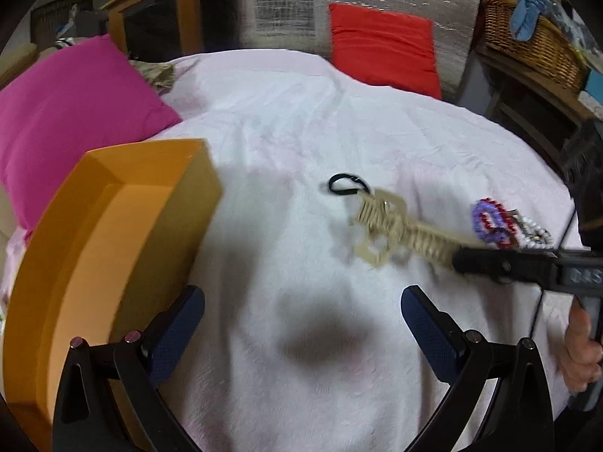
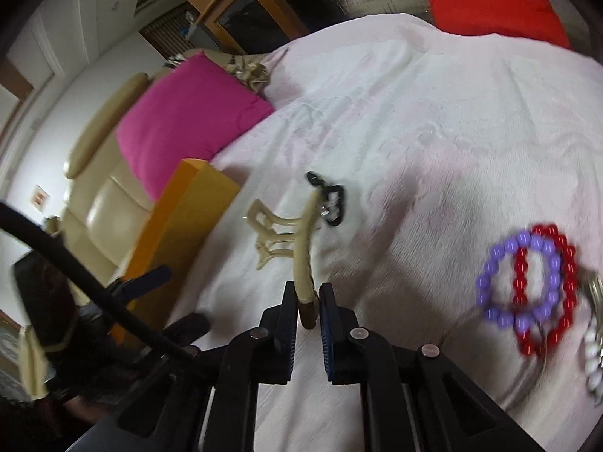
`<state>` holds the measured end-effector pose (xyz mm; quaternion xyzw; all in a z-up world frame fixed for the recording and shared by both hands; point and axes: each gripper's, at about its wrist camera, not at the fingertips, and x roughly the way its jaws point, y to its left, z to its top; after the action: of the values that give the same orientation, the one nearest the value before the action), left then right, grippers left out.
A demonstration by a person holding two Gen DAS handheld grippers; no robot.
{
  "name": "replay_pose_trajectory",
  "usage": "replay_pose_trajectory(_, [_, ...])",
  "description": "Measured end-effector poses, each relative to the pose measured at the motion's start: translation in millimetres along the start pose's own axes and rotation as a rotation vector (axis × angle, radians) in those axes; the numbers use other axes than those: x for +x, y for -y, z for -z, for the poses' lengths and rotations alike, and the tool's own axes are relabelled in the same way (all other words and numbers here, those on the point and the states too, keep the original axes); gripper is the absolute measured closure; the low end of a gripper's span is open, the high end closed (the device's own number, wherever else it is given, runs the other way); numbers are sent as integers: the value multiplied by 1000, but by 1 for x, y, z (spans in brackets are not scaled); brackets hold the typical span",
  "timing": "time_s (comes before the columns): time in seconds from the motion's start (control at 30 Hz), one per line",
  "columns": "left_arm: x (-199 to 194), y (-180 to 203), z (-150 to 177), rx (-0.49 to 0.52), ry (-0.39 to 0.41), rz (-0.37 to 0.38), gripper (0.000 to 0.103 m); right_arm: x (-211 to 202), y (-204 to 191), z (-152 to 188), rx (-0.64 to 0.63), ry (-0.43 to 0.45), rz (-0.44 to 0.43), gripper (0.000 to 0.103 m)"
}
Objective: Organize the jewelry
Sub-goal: 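Grasp the beige claw clip with the left tool while the right tool grasps the silver keychain, then carry the claw clip into the orange box with the left tool while the right tool drops the keychain there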
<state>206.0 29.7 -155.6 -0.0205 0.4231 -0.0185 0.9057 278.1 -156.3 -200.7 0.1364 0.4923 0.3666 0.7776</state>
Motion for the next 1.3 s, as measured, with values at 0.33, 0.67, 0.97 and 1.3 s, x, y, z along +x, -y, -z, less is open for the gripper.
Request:
replay_pose_trajectory(0.33, [10,37,-1,136,-27,120,0,-133,56,30,218,205,28,80])
replay_pose_trajectory(0.67, [27,62,-15,106,-30,209,0,-170,119,45,474,245,146,79])
replay_pose_trajectory(0.97, [61,82,-30,176,-87,261,51,-129,108,17,376,197,165,78])
replay_pose_trajectory(1.3, [54,66,-29,175,-122,356,72,-87,85,5,63,73,422,56])
